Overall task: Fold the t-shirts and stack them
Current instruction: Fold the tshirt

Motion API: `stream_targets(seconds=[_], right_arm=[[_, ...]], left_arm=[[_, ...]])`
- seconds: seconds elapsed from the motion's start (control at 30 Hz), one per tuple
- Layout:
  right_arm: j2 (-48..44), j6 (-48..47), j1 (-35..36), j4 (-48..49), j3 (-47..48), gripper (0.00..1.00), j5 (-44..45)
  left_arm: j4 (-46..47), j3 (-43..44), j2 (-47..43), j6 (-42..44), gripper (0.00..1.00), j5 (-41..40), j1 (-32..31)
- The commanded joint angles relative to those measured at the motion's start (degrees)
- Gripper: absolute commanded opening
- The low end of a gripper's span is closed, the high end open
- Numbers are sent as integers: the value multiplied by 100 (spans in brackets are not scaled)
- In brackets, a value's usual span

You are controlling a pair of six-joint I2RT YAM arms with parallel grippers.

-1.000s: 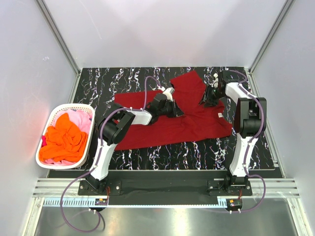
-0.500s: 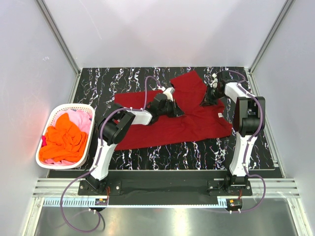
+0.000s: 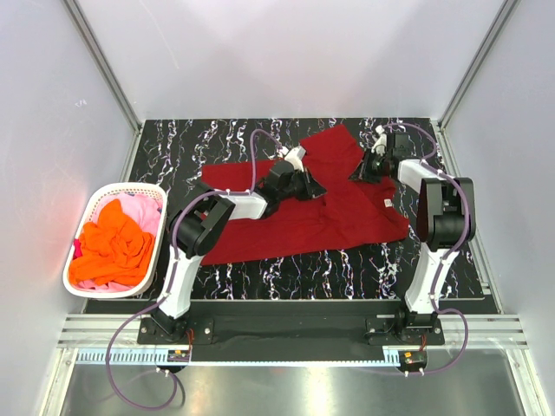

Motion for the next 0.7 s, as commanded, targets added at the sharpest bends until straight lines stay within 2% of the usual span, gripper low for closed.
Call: stream_targets(seconds=[0.0, 0.23, 0.67], right_arm=[[-469, -3, 54, 754, -126, 0, 176], [-531, 120, 46, 957, -215, 0, 510], [-478, 243, 46, 1018, -311, 0, 1143]], left_arm=[[518, 42, -234, 19, 0, -255, -21], [316, 412, 21, 186, 0, -282, -12], [-361, 930, 425, 344, 0, -835, -12]])
